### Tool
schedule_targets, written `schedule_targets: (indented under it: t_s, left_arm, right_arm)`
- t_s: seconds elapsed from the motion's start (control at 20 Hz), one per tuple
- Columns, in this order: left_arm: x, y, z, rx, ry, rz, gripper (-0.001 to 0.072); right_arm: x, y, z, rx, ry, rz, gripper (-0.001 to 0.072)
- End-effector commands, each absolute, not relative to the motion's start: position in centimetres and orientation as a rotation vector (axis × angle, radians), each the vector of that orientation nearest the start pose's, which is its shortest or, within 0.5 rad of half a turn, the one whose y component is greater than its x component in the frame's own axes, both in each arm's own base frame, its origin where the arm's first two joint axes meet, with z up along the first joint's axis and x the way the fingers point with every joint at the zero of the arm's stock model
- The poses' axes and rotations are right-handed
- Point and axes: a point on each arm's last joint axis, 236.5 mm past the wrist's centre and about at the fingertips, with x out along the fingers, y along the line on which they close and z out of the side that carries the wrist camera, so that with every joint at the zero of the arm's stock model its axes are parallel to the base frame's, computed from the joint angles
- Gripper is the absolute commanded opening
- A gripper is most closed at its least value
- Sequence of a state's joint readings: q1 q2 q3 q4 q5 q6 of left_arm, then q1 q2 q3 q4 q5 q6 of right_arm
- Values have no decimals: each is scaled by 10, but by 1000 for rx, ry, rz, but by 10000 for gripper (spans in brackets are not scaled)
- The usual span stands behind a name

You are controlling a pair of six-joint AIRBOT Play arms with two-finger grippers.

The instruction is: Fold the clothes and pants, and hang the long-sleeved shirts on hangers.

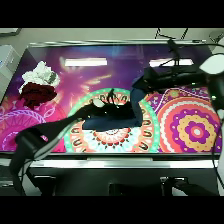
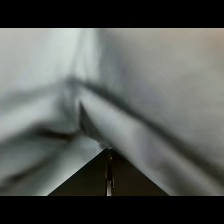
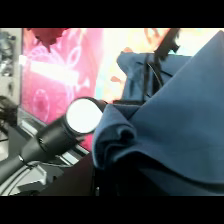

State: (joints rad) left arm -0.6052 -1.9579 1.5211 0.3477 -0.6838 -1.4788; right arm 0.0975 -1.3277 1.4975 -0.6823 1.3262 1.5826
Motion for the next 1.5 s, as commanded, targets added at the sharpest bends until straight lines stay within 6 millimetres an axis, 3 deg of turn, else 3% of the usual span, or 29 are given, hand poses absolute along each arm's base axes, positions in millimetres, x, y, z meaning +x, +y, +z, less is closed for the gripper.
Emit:
schedule_targets:
  t_s: [0.0, 0.05, 0.15, 0.25, 0.35, 0.4, 0.45, 0.55, 0.6, 0.7, 0.8, 0.9, 1.0, 1.05, 1.1, 1.15, 1.3, 1.45]
  left_arm:
    - [453, -313, -35, -521, 1271, -572, 14]
    - [464, -254, -17, -457, 1260, -507, 15]
    - [470, -154, 24, -436, 1232, -383, 15]
    - [463, -83, 74, -451, 1153, -304, 15]
    - [453, -42, 120, -466, 1045, -244, 16]
    - [448, -29, 142, -466, 990, -222, 16]
    - [442, -22, 160, -457, 947, -212, 16]
    - [432, -20, 186, -421, 884, -219, 16]
    - [428, -22, 193, -411, 867, -223, 16]
    - [424, -24, 201, -403, 852, -228, 17]
    - [423, -24, 203, -393, 847, -232, 17]
    - [423, -24, 203, -381, 845, -238, 17]
    - [423, -24, 203, -381, 845, -238, 17]
    - [423, -24, 203, -381, 845, -238, 17]
    - [423, -24, 202, -382, 845, -238, 17]
    - [423, -24, 202, -382, 845, -238, 17]
    - [423, -28, 202, -379, 848, -246, 17]
    - [423, -37, 203, -380, 852, -264, 18]
  right_arm:
    - [409, 273, 159, 741, 1125, 809, 38]
    - [413, 294, 146, 771, 1142, 834, 38]
    - [414, 339, 111, 832, 1205, 858, 38]
    - [411, 384, 67, 893, 1275, 849, 39]
    - [407, 423, 20, 958, 1332, 800, 47]
    - [404, 439, 2, 1007, 1353, 777, 219]
    - [401, 453, -12, 1058, 1366, 772, 651]
    - [407, 458, -14, 1131, 1356, 781, 691]
    - [415, 448, -6, 1139, 1340, 790, 689]
    - [437, 405, 25, 1112, 1284, 834, 688]
    - [457, 330, 45, 1004, 1247, 805, 688]
    - [462, 220, 24, 824, 1324, 577, 688]
    - [434, 110, -19, 662, 1508, 262, 684]
    - [415, 79, -37, 642, 1592, 163, 667]
    - [401, 72, -50, 669, 1641, 145, 666]
    - [393, 80, -60, 705, 1655, 182, 665]
    - [391, 130, -81, 812, 1617, 360, 610]
    - [394, 167, -91, 865, 1617, 455, 608]
